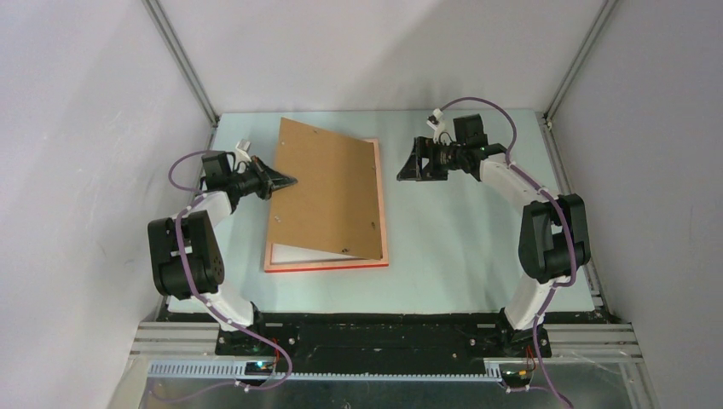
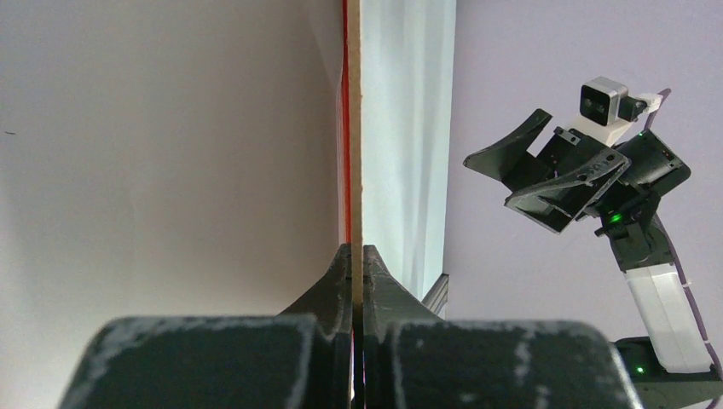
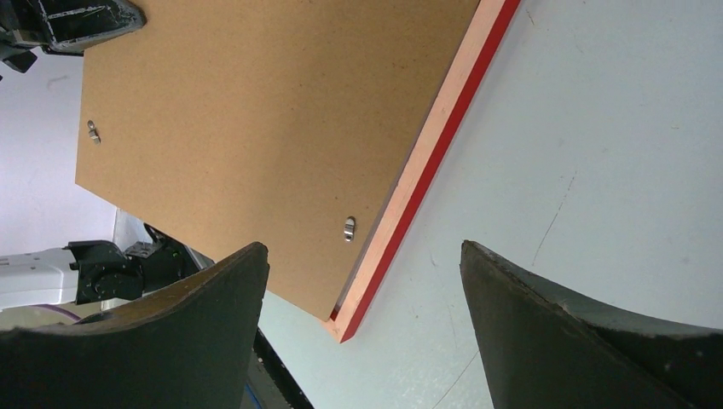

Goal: Put the photo into the frame
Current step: Place the photo frame item in the photo frame.

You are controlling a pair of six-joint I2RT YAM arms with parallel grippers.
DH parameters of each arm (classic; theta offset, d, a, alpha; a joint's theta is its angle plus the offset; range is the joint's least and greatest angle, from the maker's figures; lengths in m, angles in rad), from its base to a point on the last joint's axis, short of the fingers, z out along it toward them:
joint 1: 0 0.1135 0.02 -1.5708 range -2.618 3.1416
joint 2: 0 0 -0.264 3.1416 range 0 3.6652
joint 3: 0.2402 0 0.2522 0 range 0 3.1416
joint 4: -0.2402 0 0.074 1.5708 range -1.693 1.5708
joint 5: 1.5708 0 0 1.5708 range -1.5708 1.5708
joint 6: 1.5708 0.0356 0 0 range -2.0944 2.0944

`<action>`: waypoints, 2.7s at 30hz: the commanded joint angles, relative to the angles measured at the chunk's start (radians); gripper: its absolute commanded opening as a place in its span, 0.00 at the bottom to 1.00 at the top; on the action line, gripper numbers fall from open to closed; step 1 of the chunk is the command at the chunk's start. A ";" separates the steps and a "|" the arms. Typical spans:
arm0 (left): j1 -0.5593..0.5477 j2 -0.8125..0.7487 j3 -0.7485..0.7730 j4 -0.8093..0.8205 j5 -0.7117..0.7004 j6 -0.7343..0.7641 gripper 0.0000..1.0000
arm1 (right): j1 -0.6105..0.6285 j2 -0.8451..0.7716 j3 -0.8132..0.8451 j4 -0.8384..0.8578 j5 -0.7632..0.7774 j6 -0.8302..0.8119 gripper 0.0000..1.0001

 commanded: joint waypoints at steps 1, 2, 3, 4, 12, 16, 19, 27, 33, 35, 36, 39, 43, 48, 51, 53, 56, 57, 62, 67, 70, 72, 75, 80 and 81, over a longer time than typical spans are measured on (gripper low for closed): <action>-0.008 -0.020 0.023 0.028 0.033 -0.009 0.00 | 0.009 0.013 0.019 -0.003 0.010 -0.014 0.87; -0.006 -0.016 0.026 0.028 0.031 -0.010 0.00 | 0.009 0.013 0.018 -0.006 0.010 -0.015 0.87; -0.006 -0.014 0.028 0.027 0.027 -0.015 0.00 | 0.008 0.013 0.018 -0.006 0.011 -0.017 0.87; -0.006 -0.009 0.031 0.027 0.024 -0.017 0.00 | 0.009 0.013 0.018 -0.008 0.012 -0.018 0.87; 0.003 0.001 0.034 0.018 0.001 -0.022 0.00 | 0.009 0.009 0.013 -0.008 0.016 -0.021 0.87; 0.009 -0.004 0.032 0.017 0.001 -0.021 0.00 | 0.009 0.013 0.013 -0.006 0.015 -0.020 0.87; 0.011 -0.005 0.034 0.016 0.004 -0.022 0.00 | 0.011 0.015 0.013 -0.006 0.015 -0.021 0.87; 0.012 -0.012 0.033 0.016 0.003 -0.009 0.00 | 0.011 0.013 0.014 -0.007 0.018 -0.023 0.86; 0.014 -0.001 0.046 0.017 0.006 -0.001 0.00 | 0.012 0.013 0.014 -0.009 0.017 -0.024 0.86; 0.011 0.009 0.058 0.017 0.010 0.009 0.00 | 0.012 0.015 0.013 -0.010 0.017 -0.025 0.86; 0.011 0.015 0.062 0.016 0.011 0.014 0.00 | 0.012 0.016 0.013 -0.011 0.019 -0.027 0.86; 0.013 0.023 0.076 0.009 0.007 0.033 0.00 | 0.013 0.020 0.013 -0.012 0.019 -0.029 0.86; 0.012 0.030 0.074 0.006 0.000 0.047 0.00 | 0.016 0.025 0.014 -0.014 0.020 -0.031 0.87; 0.012 0.040 0.062 0.006 0.000 0.057 0.00 | 0.019 0.036 0.013 -0.014 0.023 -0.034 0.87; 0.013 0.048 0.055 0.006 0.001 0.062 0.00 | 0.024 0.041 0.013 -0.012 0.026 -0.035 0.86; 0.014 0.050 0.051 0.008 0.001 0.057 0.00 | 0.029 0.047 0.013 -0.011 0.029 -0.036 0.86; 0.012 0.049 0.034 0.031 -0.004 0.027 0.00 | 0.040 0.056 0.013 -0.009 0.042 -0.041 0.86; 0.011 0.049 0.028 0.035 -0.003 0.022 0.00 | 0.042 0.059 0.013 -0.007 0.043 -0.042 0.87; 0.010 0.041 0.002 0.066 -0.010 -0.019 0.00 | 0.051 0.072 0.014 0.006 0.050 -0.040 0.86; 0.011 0.030 -0.030 0.095 -0.023 -0.045 0.00 | 0.054 0.107 0.032 0.006 0.060 -0.043 0.86; 0.010 0.033 -0.045 0.113 -0.032 -0.049 0.00 | 0.063 0.138 0.049 0.008 0.062 -0.038 0.86; 0.011 0.041 -0.048 0.115 -0.032 -0.046 0.00 | 0.074 0.171 0.067 0.003 0.063 -0.037 0.86; 0.010 0.051 -0.056 0.114 -0.038 -0.030 0.00 | 0.094 0.204 0.095 -0.002 0.070 -0.040 0.86; 0.010 0.085 -0.061 0.117 -0.045 -0.003 0.00 | 0.107 0.278 0.156 -0.020 0.069 -0.031 0.86; 0.010 0.090 -0.063 0.117 -0.047 0.004 0.02 | 0.110 0.287 0.163 -0.022 0.068 -0.029 0.86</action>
